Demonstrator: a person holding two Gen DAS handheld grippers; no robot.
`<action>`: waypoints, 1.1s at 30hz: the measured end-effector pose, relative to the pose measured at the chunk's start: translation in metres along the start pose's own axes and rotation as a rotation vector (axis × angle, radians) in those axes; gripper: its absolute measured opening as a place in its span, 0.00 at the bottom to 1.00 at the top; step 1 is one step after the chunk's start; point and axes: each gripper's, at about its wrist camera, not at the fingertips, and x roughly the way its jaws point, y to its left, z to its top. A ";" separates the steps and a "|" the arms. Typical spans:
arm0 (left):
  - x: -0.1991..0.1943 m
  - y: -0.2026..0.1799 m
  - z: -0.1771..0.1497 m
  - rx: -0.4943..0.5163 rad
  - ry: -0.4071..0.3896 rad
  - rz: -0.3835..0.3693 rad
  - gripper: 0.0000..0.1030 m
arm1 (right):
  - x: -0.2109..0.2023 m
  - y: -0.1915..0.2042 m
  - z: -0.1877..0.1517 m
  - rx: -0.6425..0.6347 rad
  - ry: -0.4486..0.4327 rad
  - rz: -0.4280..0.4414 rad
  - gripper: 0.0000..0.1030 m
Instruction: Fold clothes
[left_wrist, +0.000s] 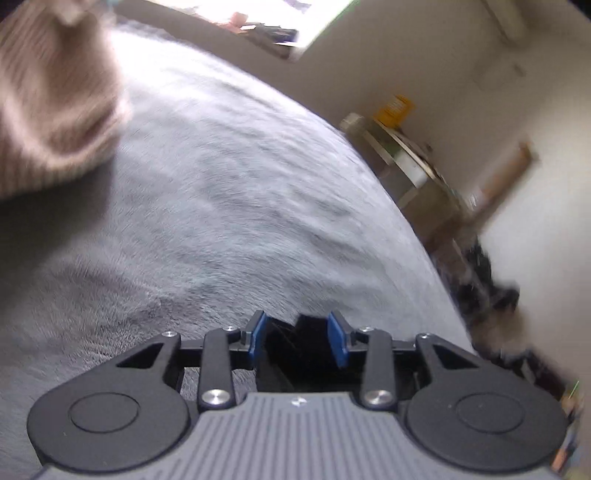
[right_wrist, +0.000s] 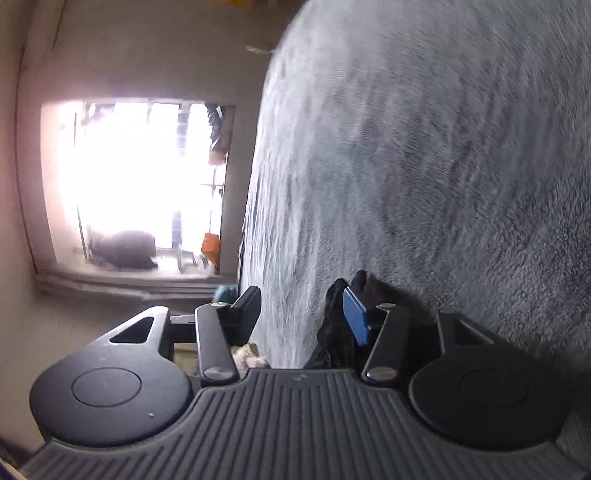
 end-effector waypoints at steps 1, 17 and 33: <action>0.001 -0.011 -0.004 0.071 0.027 -0.007 0.37 | 0.000 0.017 -0.006 -0.111 0.029 -0.042 0.45; 0.051 -0.006 0.000 0.077 0.041 0.159 0.38 | 0.091 0.073 -0.040 -1.063 0.231 -0.490 0.06; 0.031 0.015 -0.009 0.018 0.127 0.051 0.40 | 0.133 0.134 -0.145 -1.634 0.559 -0.135 0.18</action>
